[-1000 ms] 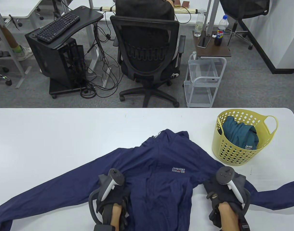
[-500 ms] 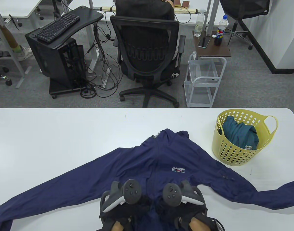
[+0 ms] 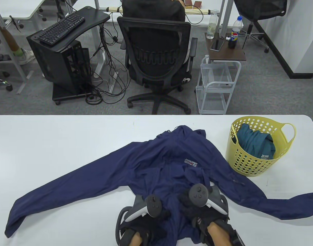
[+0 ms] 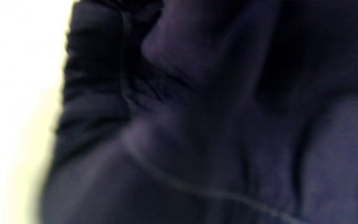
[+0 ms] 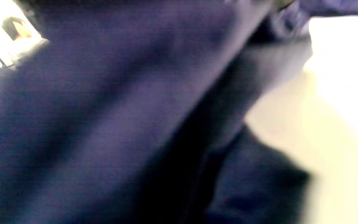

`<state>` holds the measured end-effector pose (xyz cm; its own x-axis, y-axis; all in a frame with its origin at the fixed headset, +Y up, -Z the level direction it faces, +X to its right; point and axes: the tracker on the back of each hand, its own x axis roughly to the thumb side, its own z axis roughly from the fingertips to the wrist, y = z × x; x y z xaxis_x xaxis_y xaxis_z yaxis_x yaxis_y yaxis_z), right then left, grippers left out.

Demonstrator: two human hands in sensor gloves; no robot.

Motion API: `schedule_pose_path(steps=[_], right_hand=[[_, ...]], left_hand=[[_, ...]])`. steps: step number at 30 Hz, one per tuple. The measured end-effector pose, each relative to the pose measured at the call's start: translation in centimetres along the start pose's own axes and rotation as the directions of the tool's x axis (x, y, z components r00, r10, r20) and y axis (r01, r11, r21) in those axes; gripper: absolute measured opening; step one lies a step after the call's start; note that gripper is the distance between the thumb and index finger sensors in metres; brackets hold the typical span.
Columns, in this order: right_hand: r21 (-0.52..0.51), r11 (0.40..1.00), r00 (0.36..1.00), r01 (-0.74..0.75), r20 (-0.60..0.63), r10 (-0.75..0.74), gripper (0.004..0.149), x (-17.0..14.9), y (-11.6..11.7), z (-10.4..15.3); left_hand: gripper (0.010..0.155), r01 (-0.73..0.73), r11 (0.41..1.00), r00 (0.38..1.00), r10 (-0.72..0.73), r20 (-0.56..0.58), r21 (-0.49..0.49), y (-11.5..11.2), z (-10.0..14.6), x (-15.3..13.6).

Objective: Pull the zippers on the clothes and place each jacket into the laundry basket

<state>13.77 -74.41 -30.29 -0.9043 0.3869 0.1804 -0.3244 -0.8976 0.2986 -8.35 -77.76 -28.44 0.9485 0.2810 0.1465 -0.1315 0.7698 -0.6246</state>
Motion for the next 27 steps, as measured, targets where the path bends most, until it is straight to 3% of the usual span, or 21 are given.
schedule_pose_path(steps=[3, 5, 8, 10, 13, 17, 20, 22, 24, 27], right_hand=[[-0.031, 1.0, 0.995, 0.001, 0.096, 0.002, 0.056, 1.8, -1.1, 1.3], [0.072, 0.996, 0.99, -0.051, 0.134, 0.041, 0.055, 2.9, -0.7, 1.7], [0.202, 0.956, 0.976, -0.211, 0.097, 0.195, 0.064, 4.0, 1.4, 1.1], [0.21, 0.94, 0.963, -0.27, 0.068, 0.261, 0.063, 4.0, 2.6, 0.4], [0.13, 0.957, 0.966, -0.257, 0.049, 0.253, 0.044, 3.5, 3.1, -0.4], [0.112, 0.988, 0.994, -0.106, 0.043, 0.102, 0.039, 2.1, 2.4, -0.7], [0.118, 0.989, 0.995, 0.089, 0.027, -0.093, 0.04, 0.4, 1.6, -0.6], [0.126, 0.962, 0.969, 0.244, 0.011, -0.247, 0.04, -0.7, 1.0, -0.5], [0.138, 0.91, 0.919, 0.391, -0.005, -0.394, 0.039, -2.0, 0.6, -0.4], [0.161, 0.786, 0.797, 0.597, -0.005, -0.604, 0.038, -4.1, 0.2, -0.5]], left_hand=[[0.07, -0.037, 0.997, 0.999, 0.038, -0.025, 0.07, 0.3, -0.5, -1.0], [0.069, -0.033, 0.992, 0.999, 0.037, -0.035, 0.121, 0.4, -0.6, -1.6], [0.069, -0.042, 0.986, 0.998, 0.048, -0.036, 0.164, 0.5, -0.6, -2.0], [0.068, -0.036, 0.98, 0.999, 0.041, -0.025, 0.198, 0.9, 0.0, -1.9], [0.065, -0.026, 0.951, 0.999, 0.012, 0.047, 0.309, 2.2, 2.4, -1.0], [0.053, -0.066, 0.892, 0.97, -0.048, 0.24, 0.447, 3.6, 6.8, 1.9], [0.052, 0.046, 0.911, 0.936, -0.182, 0.302, 0.409, 2.7, 8.1, 4.8], [0.064, 0.167, 0.925, 0.93, -0.264, 0.258, 0.342, 1.6, 7.6, 5.9], [0.086, 0.297, 0.922, 0.924, -0.343, 0.17, 0.248, 0.5, 6.7, 6.4], [0.108, 0.362, 0.92, 0.922, -0.378, 0.088, 0.152, 0.1, 5.8, 5.7]])
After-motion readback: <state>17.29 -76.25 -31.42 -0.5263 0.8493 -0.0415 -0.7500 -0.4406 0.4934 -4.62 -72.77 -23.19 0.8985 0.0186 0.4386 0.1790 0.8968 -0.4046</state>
